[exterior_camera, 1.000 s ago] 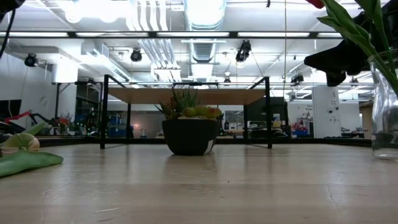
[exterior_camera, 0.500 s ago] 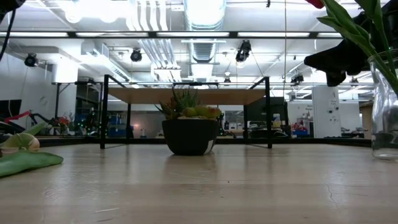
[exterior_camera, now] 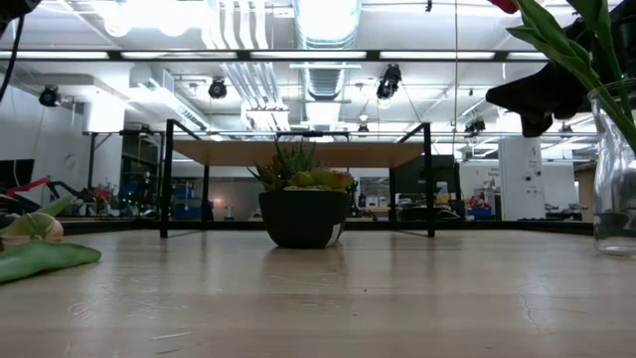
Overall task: Pick and place flowers into a vace then onto a shelf
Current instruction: Put the white flower into the left transparent vase
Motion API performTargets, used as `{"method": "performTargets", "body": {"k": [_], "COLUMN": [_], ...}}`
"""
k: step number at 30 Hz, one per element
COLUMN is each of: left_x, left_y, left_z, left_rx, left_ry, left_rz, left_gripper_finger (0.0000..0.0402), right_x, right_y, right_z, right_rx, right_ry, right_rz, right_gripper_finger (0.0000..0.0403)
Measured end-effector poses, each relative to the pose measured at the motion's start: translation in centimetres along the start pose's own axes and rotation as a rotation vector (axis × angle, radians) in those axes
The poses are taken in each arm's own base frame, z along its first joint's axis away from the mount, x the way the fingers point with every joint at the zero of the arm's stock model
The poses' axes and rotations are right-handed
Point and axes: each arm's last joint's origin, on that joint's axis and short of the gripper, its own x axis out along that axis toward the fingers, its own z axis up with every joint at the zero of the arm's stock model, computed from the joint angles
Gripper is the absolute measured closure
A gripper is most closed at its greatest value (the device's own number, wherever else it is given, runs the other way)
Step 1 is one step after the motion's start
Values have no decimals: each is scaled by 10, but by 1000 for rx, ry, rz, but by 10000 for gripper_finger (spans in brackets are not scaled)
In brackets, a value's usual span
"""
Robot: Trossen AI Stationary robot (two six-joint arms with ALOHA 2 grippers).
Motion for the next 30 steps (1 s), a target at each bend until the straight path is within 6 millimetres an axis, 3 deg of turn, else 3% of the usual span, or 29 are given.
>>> {"method": "performTargets", "body": {"k": [21, 30], "left_x": [-1, -2], "left_y": [-6, -14], "left_z": [4, 12], "left_rx": [-21, -61], "left_ry": [48, 47], "left_rz": [-22, -29], "left_gripper_finger": [383, 304], "right_x": [0, 0], "right_y": [1, 1], "right_z": [4, 5], "right_rx": [1, 1], "right_ry": [-45, -47], "right_rz": [7, 7], "right_gripper_finger": [374, 374]}}
